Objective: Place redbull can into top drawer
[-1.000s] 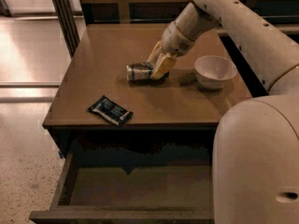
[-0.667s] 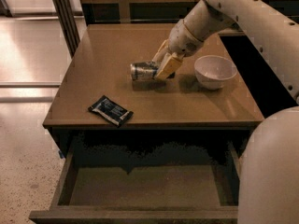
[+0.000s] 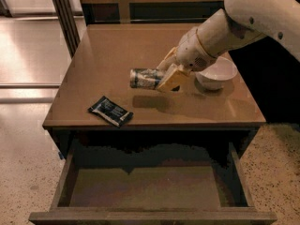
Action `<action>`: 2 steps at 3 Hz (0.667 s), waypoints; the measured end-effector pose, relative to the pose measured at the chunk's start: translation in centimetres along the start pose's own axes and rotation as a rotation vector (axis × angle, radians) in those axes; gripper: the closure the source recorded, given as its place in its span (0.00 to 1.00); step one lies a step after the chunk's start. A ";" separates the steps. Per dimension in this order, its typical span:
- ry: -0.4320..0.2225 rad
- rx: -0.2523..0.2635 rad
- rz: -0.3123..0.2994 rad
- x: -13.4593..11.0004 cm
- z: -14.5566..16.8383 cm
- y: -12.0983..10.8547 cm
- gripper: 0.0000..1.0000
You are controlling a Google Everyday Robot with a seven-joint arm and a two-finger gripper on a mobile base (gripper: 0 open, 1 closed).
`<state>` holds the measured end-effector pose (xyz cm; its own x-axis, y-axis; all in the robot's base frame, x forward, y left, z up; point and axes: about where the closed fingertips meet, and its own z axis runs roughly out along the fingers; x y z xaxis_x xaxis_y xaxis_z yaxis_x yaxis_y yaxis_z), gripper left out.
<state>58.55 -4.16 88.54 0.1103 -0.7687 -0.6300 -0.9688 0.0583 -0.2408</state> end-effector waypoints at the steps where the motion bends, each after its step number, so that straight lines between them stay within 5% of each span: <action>1: -0.010 0.093 0.056 -0.2 -0.9 3.4 1.00; 2: 0.015 0.172 0.139 0.7 -0.9 8.7 1.00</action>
Offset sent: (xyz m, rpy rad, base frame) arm -0.1342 -0.0119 -0.0199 0.0670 -0.0649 -0.3533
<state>49.99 -4.74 86.64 -0.0258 -0.7553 -0.6549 -0.9223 0.2707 -0.2759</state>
